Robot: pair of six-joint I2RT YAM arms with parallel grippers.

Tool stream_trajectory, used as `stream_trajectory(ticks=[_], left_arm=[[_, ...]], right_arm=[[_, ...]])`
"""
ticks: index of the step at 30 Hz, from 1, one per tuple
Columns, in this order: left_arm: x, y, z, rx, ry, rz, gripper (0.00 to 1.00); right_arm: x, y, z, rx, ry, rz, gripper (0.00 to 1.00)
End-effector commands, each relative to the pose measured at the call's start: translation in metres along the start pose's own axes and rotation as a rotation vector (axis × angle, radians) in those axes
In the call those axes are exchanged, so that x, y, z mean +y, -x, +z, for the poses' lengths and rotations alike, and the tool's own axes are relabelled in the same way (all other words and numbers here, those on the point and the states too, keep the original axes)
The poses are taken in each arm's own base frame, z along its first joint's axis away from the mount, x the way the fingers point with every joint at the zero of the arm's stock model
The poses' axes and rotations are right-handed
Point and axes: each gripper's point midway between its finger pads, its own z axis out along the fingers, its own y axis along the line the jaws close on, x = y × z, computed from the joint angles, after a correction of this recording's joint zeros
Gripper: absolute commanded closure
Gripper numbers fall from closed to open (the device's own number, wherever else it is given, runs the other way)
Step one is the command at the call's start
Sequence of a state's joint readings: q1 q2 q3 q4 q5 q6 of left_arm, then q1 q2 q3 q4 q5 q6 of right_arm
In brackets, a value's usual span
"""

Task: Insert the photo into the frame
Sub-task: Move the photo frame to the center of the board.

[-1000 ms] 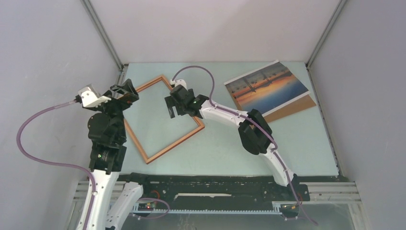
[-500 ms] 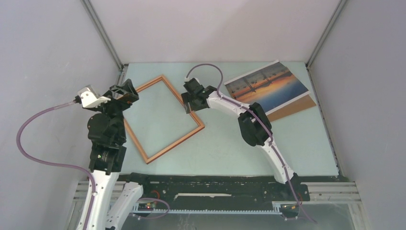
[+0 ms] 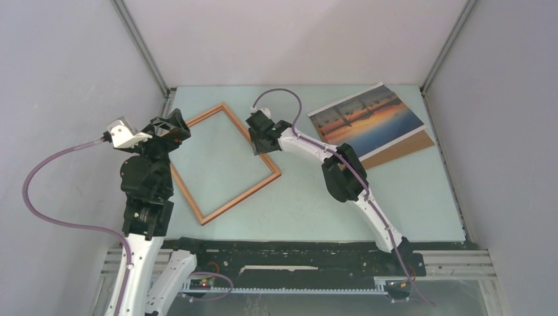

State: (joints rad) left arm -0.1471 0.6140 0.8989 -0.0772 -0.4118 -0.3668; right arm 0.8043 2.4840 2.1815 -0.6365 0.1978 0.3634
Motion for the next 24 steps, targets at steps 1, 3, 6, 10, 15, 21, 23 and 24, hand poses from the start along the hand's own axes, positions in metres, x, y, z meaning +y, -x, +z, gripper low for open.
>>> stream_trajectory(ticks=[1, 3, 6, 10, 15, 21, 23, 24], left_arm=[[0.001, -0.002, -0.002, 0.001, -0.003, -0.015, 0.04], [0.001, -0.002, -0.001, 0.000, -0.001, -0.015, 0.04], [0.001, -0.001, -0.002, -0.002, -0.003, -0.016, 0.04], [0.001, -0.001, -0.002, -0.002, -0.002, -0.016, 0.04], [0.002, -0.002, -0.002, 0.000, 0.002, -0.014, 0.04], [0.002, 0.001, -0.004, -0.010, 0.001, -0.019, 0.04], [0.003, 0.003, -0.005, -0.015, 0.005, -0.020, 0.04], [0.003, 0.004, -0.005, -0.017, 0.006, -0.020, 0.04]], right_arm=[[0.001, 0.011, 0.003, -0.074, -0.083, 0.062, 0.44], [0.002, 0.013, 0.003, -0.092, -0.105, 0.070, 0.50], [0.002, 0.013, 0.004, -0.104, -0.117, 0.067, 0.52], [0.002, 0.012, 0.006, -0.102, -0.120, 0.065, 0.55], [0.000, 0.009, 0.009, -0.088, -0.116, 0.074, 0.78], [-0.013, 0.002, 0.003, -0.074, -0.178, 0.103, 0.95], [-0.017, -0.002, -0.002, -0.067, -0.190, 0.111, 0.97], [-0.019, -0.003, -0.006, -0.066, -0.191, 0.115, 0.98]])
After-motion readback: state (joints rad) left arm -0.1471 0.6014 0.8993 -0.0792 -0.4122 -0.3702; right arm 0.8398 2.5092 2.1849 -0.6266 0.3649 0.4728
